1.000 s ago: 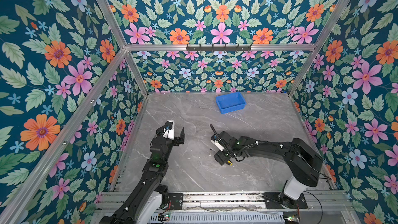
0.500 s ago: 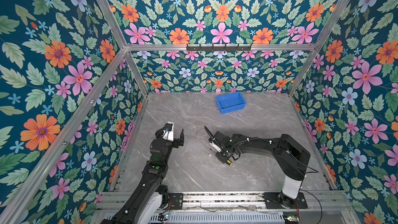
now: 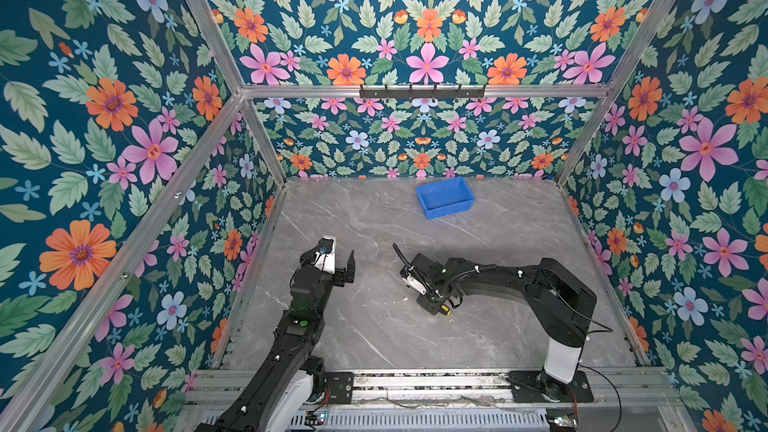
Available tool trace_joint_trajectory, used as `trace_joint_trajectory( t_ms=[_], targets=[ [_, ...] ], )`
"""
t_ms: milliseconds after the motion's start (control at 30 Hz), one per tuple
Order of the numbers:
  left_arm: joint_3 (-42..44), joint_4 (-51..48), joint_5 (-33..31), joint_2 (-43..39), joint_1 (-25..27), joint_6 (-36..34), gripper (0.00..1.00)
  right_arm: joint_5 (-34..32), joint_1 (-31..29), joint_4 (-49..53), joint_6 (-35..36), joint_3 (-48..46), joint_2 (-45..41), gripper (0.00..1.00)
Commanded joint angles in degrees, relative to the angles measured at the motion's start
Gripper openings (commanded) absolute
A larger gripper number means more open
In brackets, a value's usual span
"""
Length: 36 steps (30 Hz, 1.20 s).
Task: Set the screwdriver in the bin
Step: 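Carry the screwdriver over the blue bin with the right gripper while the left arm shifts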
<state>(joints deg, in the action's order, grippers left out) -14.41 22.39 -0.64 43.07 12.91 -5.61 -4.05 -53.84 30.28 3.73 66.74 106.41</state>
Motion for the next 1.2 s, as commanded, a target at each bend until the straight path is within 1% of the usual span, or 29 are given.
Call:
trace_joint_trajectory(
  t_ms=[0,100,233,333,367,400,533,600,633,767,933,1167],
  targets=[
    [-0.39,-0.24,-0.76,-0.42,-0.07,-2.81,1.00,-2.04,0.62,1.37,5.76,0.60,-0.55,0.06],
    [-1.59,-2.90,0.34,-1.04,-0.08,-7.16,1.00,-1.95,2.52,0.87,7.69,0.44,-1.78,0.06],
    [-3.93,-7.48,5.04,-1.24,-0.15,-12.88,1.00,-1.74,5.24,-1.02,11.20,-0.97,-4.90,0.03],
    [-5.56,-8.50,8.06,-0.63,-0.06,-13.11,1.00,-3.23,7.30,-2.05,14.62,-1.11,-6.49,0.03],
    [-5.89,-8.49,9.08,-0.35,-0.04,-13.11,1.00,-4.13,7.86,-2.55,15.25,-1.01,-6.73,0.00],
    [-6.36,-8.43,10.44,0.03,-0.11,-13.04,1.00,-5.46,8.47,-3.40,16.23,-1.01,-7.09,0.00],
    [-8.12,-8.21,16.72,2.45,0.51,-12.88,1.00,-7.19,10.73,-8.93,24.97,-1.99,-8.38,0.00],
    [-8.84,-8.76,20.94,3.62,1.45,-14.53,1.00,-7.11,12.09,-12.30,29.52,-2.31,-8.71,0.00],
    [-9.00,-8.77,21.70,4.21,2.30,-14.89,1.00,-6.74,12.91,-14.25,32.10,-2.40,-8.94,0.00],
    [-9.25,-8.88,23.70,5.53,4.69,-15.69,1.00,-4.61,15.22,-21.36,40.68,-2.04,-9.32,0.00],
    [-9.59,-8.29,23.42,6.49,7.10,-14.75,1.00,-6.14,17.50,-30.29,48.83,-0.68,-6.91,0.00],
    [-8.39,-2.09,23.41,7.70,9.27,-11.14,1.00,-5.85,20.28,-39.30,56.62,2.68,-1.47,0.00]
  ],
)
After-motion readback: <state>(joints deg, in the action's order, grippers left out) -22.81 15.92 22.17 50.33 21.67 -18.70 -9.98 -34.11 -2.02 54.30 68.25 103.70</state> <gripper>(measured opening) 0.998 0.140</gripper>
